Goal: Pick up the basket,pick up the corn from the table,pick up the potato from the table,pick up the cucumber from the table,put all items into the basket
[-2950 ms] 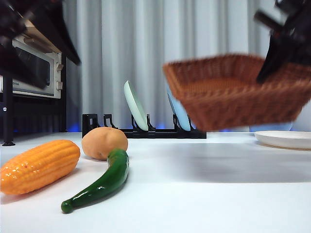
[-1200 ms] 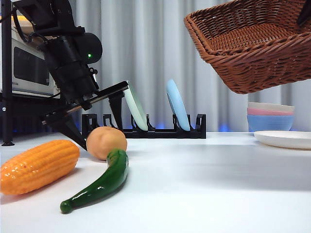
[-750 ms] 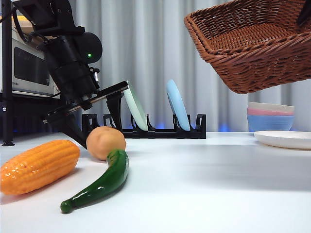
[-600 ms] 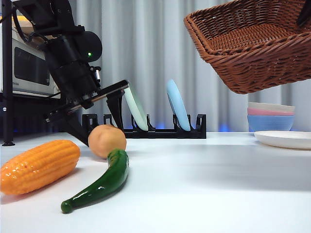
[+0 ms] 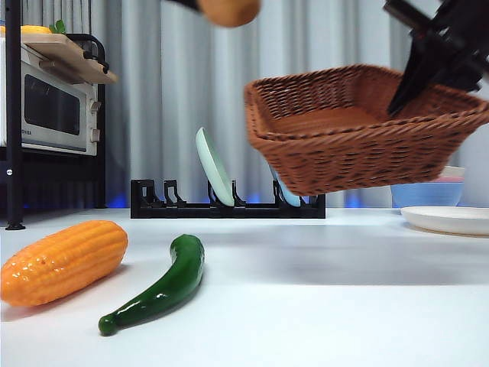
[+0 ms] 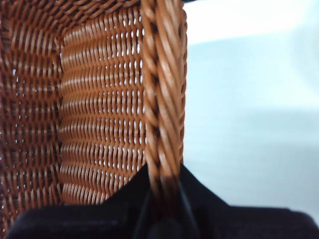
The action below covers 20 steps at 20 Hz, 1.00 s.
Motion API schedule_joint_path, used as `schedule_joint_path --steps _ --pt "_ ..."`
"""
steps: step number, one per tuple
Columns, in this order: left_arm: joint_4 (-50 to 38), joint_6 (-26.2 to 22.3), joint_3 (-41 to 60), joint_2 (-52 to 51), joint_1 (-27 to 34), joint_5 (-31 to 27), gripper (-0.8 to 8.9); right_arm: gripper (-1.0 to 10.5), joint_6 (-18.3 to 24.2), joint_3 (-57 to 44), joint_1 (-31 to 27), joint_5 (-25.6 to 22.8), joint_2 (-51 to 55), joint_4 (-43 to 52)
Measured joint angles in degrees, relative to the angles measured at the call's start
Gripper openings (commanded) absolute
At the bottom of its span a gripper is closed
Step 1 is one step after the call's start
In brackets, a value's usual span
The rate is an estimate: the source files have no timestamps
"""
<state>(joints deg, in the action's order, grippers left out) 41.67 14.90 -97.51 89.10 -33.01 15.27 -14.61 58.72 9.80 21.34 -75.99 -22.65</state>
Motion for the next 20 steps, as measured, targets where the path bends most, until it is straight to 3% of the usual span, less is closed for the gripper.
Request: schedule_joint_path --steps 5,10,11,13,14,20 --pt "3.61 -5.68 0.04 4.55 -12.96 -18.10 -0.08 -0.1 -2.38 0.00 1.07 2.19 -1.31 1.42" --pt "3.48 -6.99 0.11 10.43 -16.57 -20.74 0.07 -0.1 -2.97 0.00 1.09 2.25 -1.31 1.46" --pt "3.91 -6.97 0.11 11.23 -16.55 -20.76 0.73 -0.1 -2.99 0.00 1.07 2.25 -1.31 1.44" --pt "5.90 -6.97 0.11 12.57 -16.52 -20.76 3.34 -0.1 -2.97 0.00 1.07 2.32 -1.29 1.44" --pt "6.69 -6.97 0.13 12.90 -16.52 -20.74 4.00 -0.1 -2.99 0.00 1.07 2.58 -1.29 1.44" --pt "6.32 -6.97 0.13 12.94 -16.70 -20.65 5.44 -0.1 -2.99 0.00 1.01 3.65 -1.29 1.44"
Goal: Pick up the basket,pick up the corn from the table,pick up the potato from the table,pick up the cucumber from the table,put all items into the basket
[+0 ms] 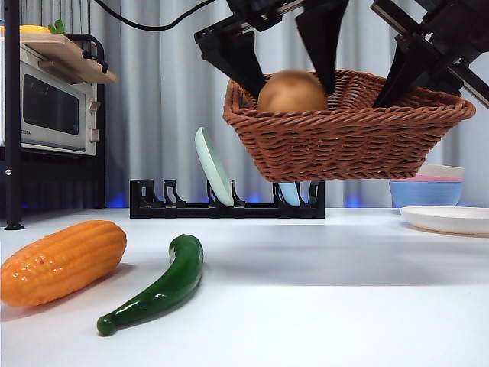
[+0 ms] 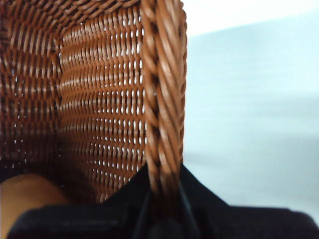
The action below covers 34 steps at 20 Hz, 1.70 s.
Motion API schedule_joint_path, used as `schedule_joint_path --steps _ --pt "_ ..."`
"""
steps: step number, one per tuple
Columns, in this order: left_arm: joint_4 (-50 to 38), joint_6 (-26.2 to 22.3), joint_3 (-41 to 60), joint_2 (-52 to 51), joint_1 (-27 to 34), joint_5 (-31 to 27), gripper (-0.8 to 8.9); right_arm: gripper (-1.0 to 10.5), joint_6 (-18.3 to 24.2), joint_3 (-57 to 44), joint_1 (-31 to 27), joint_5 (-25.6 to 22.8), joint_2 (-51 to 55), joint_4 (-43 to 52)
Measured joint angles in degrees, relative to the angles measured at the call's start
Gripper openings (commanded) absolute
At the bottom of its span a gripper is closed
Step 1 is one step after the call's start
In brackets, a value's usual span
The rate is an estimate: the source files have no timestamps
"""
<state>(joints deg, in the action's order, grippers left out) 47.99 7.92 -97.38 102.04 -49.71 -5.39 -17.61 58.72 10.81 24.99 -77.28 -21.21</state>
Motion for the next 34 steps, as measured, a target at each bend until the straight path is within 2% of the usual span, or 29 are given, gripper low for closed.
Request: schedule_joint_path --steps 6,11,15,18,19,21,22,24,26,31,34 --pt "0.48 -0.15 0.33 -2.14 -0.02 -0.07 5.43 -0.1 0.00 0.00 -0.28 0.00 0.00 -0.07" --pt "2.51 -0.15 0.31 -17.66 -1.77 -0.07 5.43 -0.1 0.00 0.00 -0.28 -0.02 0.02 -0.15" --pt "13.90 0.09 0.28 -28.26 -1.99 -0.92 5.32 -0.1 0.00 0.00 -0.28 0.00 0.02 -0.15" --pt "28.04 1.60 0.37 -31.32 -1.99 -5.35 5.35 -0.1 0.00 0.00 -0.28 0.00 0.02 -0.15" --pt "28.57 2.10 1.40 -31.61 -1.99 -7.17 5.38 -0.1 0.02 0.00 -0.28 0.00 0.02 -0.15" --pt "28.72 3.82 5.46 -31.61 -1.95 -8.50 6.33 -0.1 0.02 0.00 -0.28 0.00 0.02 -0.15" --pt "28.70 5.07 8.96 -31.54 -1.95 -9.86 6.39 -0.1 0.02 0.00 -0.28 -0.02 0.02 -0.15" --pt "28.39 7.58 16.63 -31.17 -1.51 -13.62 6.39 -0.1 0.02 0.00 -0.28 0.00 0.02 -0.15" --pt "22.97 9.66 25.14 -31.12 -0.15 -13.40 6.39 -0.1 0.04 -0.02 -0.28 0.00 0.02 -0.15" --pt "5.01 10.84 40.41 -30.53 6.64 -2.51 6.38 -0.1 0.04 0.00 -0.28 0.00 0.02 -0.15" --pt "-0.76 10.75 44.63 -29.38 12.76 2.03 6.37 -0.1 0.04 0.00 -0.28 -0.02 0.02 -0.15"
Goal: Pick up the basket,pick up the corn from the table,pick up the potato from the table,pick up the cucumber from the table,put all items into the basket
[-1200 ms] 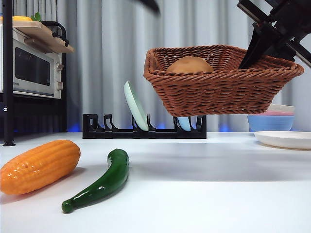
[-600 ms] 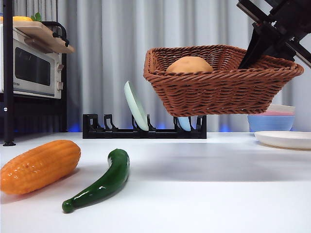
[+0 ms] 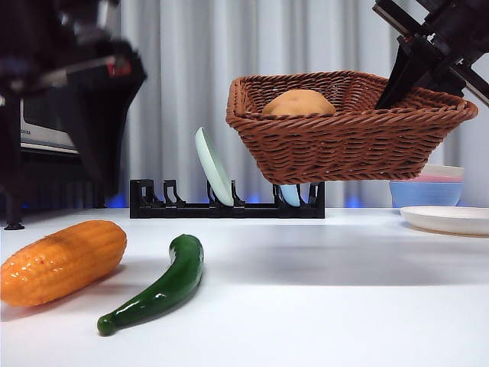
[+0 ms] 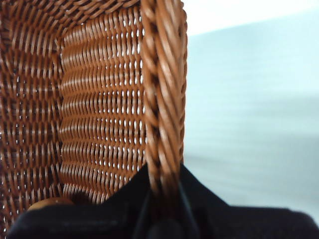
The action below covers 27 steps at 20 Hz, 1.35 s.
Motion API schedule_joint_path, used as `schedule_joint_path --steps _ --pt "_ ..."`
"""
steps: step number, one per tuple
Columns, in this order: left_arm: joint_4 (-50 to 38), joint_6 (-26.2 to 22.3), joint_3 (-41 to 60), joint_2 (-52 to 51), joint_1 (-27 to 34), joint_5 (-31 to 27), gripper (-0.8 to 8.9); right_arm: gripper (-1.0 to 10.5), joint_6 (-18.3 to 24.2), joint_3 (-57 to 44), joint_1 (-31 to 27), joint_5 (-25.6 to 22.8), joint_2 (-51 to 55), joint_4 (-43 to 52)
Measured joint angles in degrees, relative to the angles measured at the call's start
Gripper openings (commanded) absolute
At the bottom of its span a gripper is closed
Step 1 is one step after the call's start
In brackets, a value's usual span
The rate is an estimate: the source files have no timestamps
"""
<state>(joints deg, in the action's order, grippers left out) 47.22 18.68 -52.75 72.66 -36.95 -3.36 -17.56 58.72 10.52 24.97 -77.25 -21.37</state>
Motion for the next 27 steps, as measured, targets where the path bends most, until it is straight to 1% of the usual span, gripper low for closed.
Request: schedule_joint_path --steps 2,5,8,11,12,13,15,17,18,19,21,23,25,27 --pt "-1.95 -0.74 0.72 1.01 2.95 1.68 6.28 -0.1 0.00 0.00 0.00 0.00 0.00 0.00" --pt "-5.18 -2.27 0.70 2.97 5.29 2.32 6.28 -0.1 -0.02 0.00 0.00 0.00 0.00 0.00" --pt "-6.23 -3.06 0.70 6.21 6.43 4.46 6.28 -0.1 -0.02 0.00 0.00 0.00 0.00 0.00" --pt "-8.26 -3.80 0.70 9.99 6.47 4.70 6.23 -0.1 0.00 0.00 0.00 0.00 0.00 0.02" --pt "-8.79 -4.07 0.70 10.86 6.49 4.70 6.04 -0.1 0.00 0.00 -0.02 -0.02 0.00 0.00" --pt "-9.27 -4.11 0.70 11.56 6.51 4.68 4.96 -0.1 -0.02 0.00 -0.02 -0.02 0.00 0.00" --pt "-9.70 -4.37 0.70 12.63 6.54 4.68 2.22 -0.1 0.00 0.00 0.00 -0.02 0.00 0.00" --pt "-9.73 -4.81 0.70 13.03 6.54 4.68 0.19 -0.1 0.00 0.00 0.00 -0.02 0.00 0.00" --pt "-9.97 -5.40 0.70 13.03 6.54 4.68 -0.07 -0.1 0.00 0.00 -0.02 -0.02 0.00 0.00" --pt "-10.12 -5.95 0.70 13.03 6.54 4.68 -0.08 -0.1 -0.02 0.00 -0.02 -0.02 0.00 0.02" --pt "-9.53 -7.54 0.70 12.94 6.56 6.75 -0.08 -0.1 0.00 0.00 0.00 0.00 0.00 0.00" --pt "-5.22 -9.51 0.66 11.08 6.56 10.64 -0.08 -0.1 0.00 0.00 -0.02 -0.02 0.00 0.00" --pt "2.01 -12.35 -0.94 6.19 6.56 15.17 -0.08 -0.1 0.00 0.00 -0.02 -0.02 0.00 0.00" --pt "9.31 -15.67 -5.79 0.00 6.56 23.10 -0.08 -0.1 0.00 0.00 0.00 -0.02 0.00 0.00"
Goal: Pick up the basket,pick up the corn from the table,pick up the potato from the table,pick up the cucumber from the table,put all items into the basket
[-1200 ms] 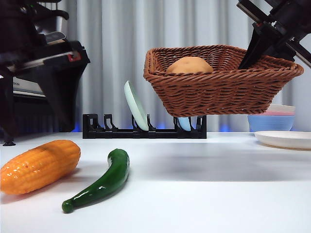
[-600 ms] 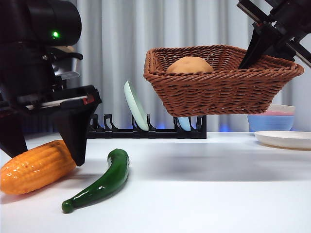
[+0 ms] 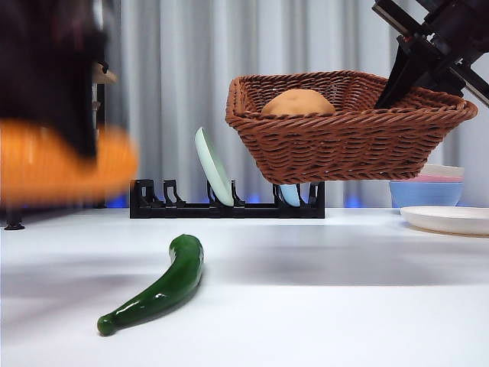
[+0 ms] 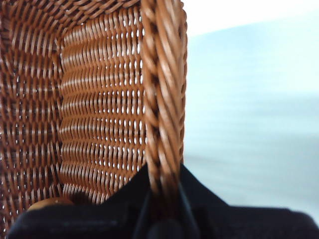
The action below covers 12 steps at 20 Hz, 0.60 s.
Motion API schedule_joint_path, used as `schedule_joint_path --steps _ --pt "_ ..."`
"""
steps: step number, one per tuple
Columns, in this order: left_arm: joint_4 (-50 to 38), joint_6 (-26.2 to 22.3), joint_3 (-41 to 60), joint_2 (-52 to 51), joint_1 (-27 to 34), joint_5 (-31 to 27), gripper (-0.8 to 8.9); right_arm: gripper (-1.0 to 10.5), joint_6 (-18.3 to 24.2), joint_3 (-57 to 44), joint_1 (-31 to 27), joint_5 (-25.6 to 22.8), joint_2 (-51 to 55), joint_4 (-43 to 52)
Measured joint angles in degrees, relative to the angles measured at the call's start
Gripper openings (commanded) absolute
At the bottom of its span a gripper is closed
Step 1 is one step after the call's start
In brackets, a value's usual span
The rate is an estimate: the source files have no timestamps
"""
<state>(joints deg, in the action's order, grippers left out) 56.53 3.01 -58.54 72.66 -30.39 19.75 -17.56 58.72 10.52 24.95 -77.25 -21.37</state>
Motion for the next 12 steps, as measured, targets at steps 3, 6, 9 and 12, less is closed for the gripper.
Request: schedule_joint_path --steps 3,6,9,12 --pt "0.24 -2.40 -8.94 -8.39 0.00 14.03 -0.08 -0.1 0.00 0.00 -0.02 0.00 0.00 0.00" --pt "-17.05 1.25 -14.05 -10.95 -0.98 10.49 -0.08 -0.1 0.00 0.00 0.22 -0.04 0.00 0.00" --pt "-33.42 7.28 -14.08 -6.36 -3.76 -1.14 -0.08 -0.1 -0.02 0.00 1.27 -0.02 0.00 0.02" --pt "-39.89 8.72 -13.75 2.75 -7.04 -9.88 -0.08 -0.1 -0.02 0.00 2.67 -0.04 0.00 0.00"
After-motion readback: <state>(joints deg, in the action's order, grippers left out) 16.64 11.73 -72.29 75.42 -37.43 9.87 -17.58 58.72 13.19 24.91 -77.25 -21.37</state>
